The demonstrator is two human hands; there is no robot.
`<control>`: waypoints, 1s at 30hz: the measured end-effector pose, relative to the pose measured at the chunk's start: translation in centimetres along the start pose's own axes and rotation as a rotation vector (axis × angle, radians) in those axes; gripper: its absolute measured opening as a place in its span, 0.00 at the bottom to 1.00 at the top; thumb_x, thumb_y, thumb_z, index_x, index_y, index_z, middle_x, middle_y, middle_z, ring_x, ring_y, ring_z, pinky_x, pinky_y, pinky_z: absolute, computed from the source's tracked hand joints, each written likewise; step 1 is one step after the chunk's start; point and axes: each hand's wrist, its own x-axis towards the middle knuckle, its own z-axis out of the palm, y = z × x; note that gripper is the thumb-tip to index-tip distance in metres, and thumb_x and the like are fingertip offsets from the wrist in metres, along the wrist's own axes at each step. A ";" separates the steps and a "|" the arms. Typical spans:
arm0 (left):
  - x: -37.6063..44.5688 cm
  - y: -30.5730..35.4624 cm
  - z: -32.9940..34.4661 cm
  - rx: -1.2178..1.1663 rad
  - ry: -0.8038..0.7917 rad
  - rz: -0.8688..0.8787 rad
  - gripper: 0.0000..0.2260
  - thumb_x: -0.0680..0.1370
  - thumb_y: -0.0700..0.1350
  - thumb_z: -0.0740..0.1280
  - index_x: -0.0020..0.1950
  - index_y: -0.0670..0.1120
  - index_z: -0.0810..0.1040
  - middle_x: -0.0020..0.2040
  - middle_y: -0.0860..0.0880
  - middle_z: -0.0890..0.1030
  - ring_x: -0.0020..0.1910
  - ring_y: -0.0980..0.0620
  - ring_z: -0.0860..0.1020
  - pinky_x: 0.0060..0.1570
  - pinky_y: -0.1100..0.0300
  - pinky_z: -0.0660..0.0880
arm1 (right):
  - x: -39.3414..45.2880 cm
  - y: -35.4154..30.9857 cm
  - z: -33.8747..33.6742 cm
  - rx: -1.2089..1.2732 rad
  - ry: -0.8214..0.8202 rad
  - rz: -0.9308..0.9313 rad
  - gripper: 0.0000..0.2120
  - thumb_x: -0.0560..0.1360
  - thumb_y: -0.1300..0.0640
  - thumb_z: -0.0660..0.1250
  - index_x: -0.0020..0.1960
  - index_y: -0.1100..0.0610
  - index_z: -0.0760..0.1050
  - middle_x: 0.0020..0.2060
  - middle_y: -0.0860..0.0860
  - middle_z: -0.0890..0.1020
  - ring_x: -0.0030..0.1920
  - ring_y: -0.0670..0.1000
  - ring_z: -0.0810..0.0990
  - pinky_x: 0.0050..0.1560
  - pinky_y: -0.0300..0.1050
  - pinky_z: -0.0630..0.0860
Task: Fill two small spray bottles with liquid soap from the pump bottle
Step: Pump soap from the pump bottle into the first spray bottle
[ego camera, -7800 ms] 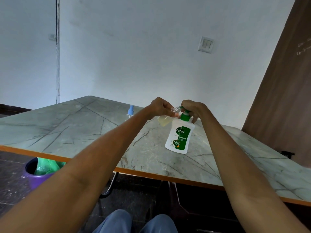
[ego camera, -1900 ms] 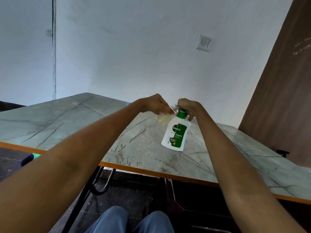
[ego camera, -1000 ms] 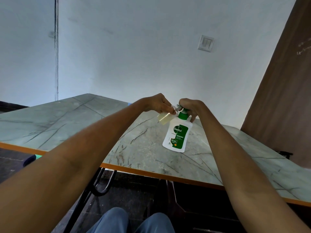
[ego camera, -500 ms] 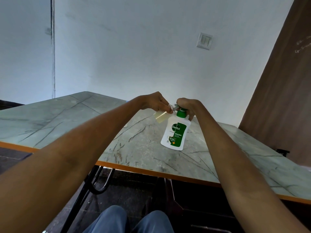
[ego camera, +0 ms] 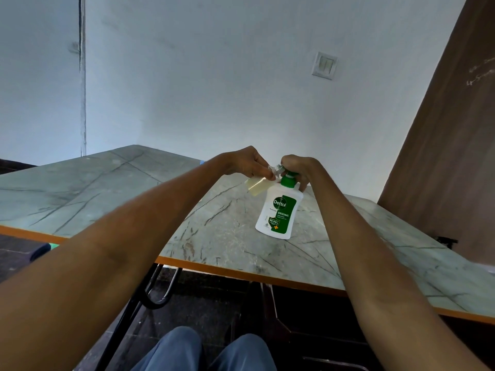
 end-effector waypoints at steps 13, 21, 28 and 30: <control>-0.5 -0.3 -0.1 -0.069 -0.064 -0.001 0.16 0.75 0.45 0.68 0.57 0.36 0.79 0.58 0.38 0.79 0.52 0.50 0.78 0.57 0.53 0.75 | -0.2 0.0 -0.1 0.019 0.022 -0.024 0.12 0.77 0.59 0.47 0.41 0.60 0.66 0.48 0.61 0.76 0.52 0.59 0.75 0.59 0.61 0.71; -0.2 -0.6 0.0 -0.083 -0.049 0.004 0.16 0.74 0.46 0.69 0.57 0.37 0.80 0.57 0.40 0.80 0.52 0.49 0.79 0.56 0.54 0.76 | 0.1 0.2 0.1 0.068 -0.010 -0.030 0.11 0.77 0.61 0.48 0.38 0.59 0.65 0.36 0.58 0.74 0.39 0.56 0.74 0.60 0.61 0.70; -0.3 -0.6 0.2 -0.070 -0.040 0.001 0.16 0.74 0.45 0.69 0.57 0.37 0.80 0.58 0.40 0.80 0.52 0.49 0.78 0.55 0.54 0.77 | -0.1 0.4 0.2 0.059 0.006 -0.019 0.11 0.77 0.60 0.49 0.39 0.60 0.65 0.37 0.58 0.74 0.40 0.56 0.74 0.62 0.61 0.70; -0.3 -0.5 0.1 -0.079 -0.029 -0.003 0.16 0.74 0.45 0.70 0.57 0.37 0.79 0.58 0.40 0.80 0.53 0.48 0.78 0.58 0.51 0.76 | -0.3 0.1 0.1 0.051 -0.003 -0.013 0.11 0.77 0.60 0.48 0.40 0.59 0.65 0.39 0.58 0.74 0.42 0.56 0.75 0.62 0.62 0.70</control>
